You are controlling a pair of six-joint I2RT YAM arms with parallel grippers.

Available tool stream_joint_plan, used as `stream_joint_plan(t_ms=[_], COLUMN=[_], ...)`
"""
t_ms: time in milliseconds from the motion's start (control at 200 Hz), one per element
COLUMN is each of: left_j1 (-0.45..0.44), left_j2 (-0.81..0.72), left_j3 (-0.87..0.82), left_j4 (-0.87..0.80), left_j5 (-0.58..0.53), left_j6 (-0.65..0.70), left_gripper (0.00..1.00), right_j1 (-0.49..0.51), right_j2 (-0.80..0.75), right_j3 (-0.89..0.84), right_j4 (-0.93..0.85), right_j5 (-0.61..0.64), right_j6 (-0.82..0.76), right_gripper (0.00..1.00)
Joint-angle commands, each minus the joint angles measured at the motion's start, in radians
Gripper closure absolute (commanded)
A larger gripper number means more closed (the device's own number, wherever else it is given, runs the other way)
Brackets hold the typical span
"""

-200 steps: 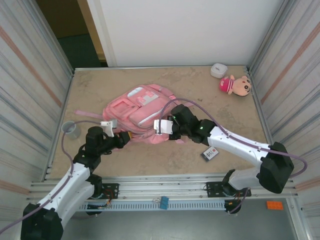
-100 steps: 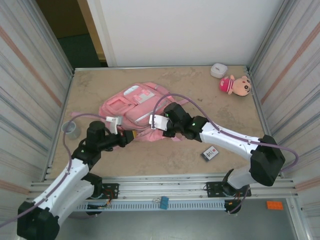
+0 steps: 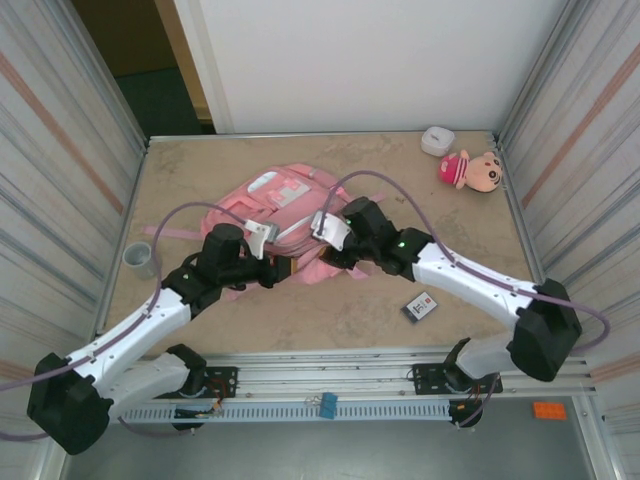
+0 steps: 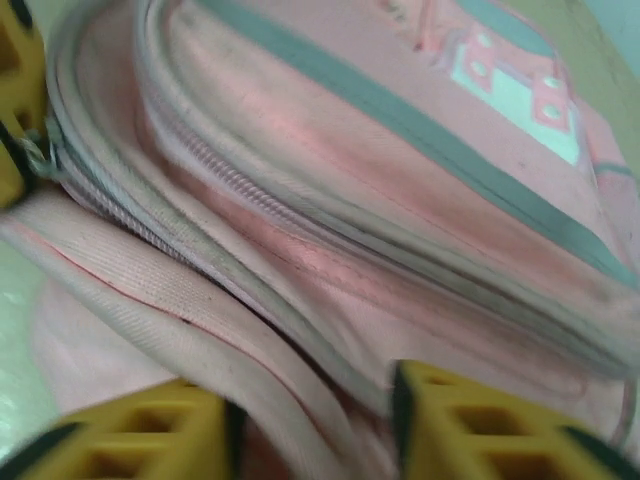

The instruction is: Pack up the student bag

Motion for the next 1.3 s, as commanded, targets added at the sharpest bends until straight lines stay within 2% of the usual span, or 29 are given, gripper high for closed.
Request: stream_joint_plan(t_ms=[0,110,215,336,561,707,782,932,1017,1188,1233,1293], left_j1=[0.015,0.028,0.047,0.053,0.053,0.052,0.052,0.051,0.050,0.045,0.038,0.021], left_j2=[-0.048,-0.069,-0.073,-0.058,-0.029,-0.012,-0.004,0.003,0.000,-0.003,-0.001,0.007], left_j3=[-0.027,-0.038,-0.041,-0.032,-0.032,-0.028,-0.022,-0.019,-0.020,-0.016,-0.010,0.003], left_j4=[0.070,0.053,0.068,0.075,0.092,0.111,0.111,0.125,0.127,0.089,0.075,0.060], left_j5=[-0.038,-0.050,-0.018,0.020,0.055,0.085,0.097,0.114,0.116,0.083,0.062,0.035], left_j6=[-0.020,-0.011,-0.018,-0.022,-0.021,-0.026,-0.023,-0.027,-0.028,-0.022,-0.017,-0.011], left_gripper=[1.00,1.00,1.00,1.00,1.00,1.00,1.00,1.00,1.00,1.00,0.98,0.97], right_j1=[-0.047,-0.131,-0.183,-0.220,-0.230,-0.231,-0.231,-0.236,-0.235,-0.217,-0.204,-0.184], right_j2=[-0.137,-0.216,-0.271,-0.312,-0.266,-0.200,-0.162,-0.061,-0.003,-0.003,-0.023,-0.045], right_j3=[-0.017,-0.089,-0.196,-0.290,-0.391,-0.396,-0.382,-0.301,-0.275,-0.291,-0.285,-0.268], right_j4=[0.011,-0.051,-0.098,-0.074,0.147,0.240,0.234,0.174,0.187,0.300,0.307,0.305], right_j5=[-0.079,-0.093,-0.075,-0.120,-0.255,-0.290,-0.263,-0.214,-0.229,-0.269,-0.265,-0.266], right_j6=[0.341,0.656,0.818,0.941,1.200,1.278,1.291,1.266,1.263,1.274,1.259,1.233], right_gripper=[0.30,0.19,0.17,0.15,0.15,0.17,0.19,0.32,0.47,0.87,0.94,0.98])
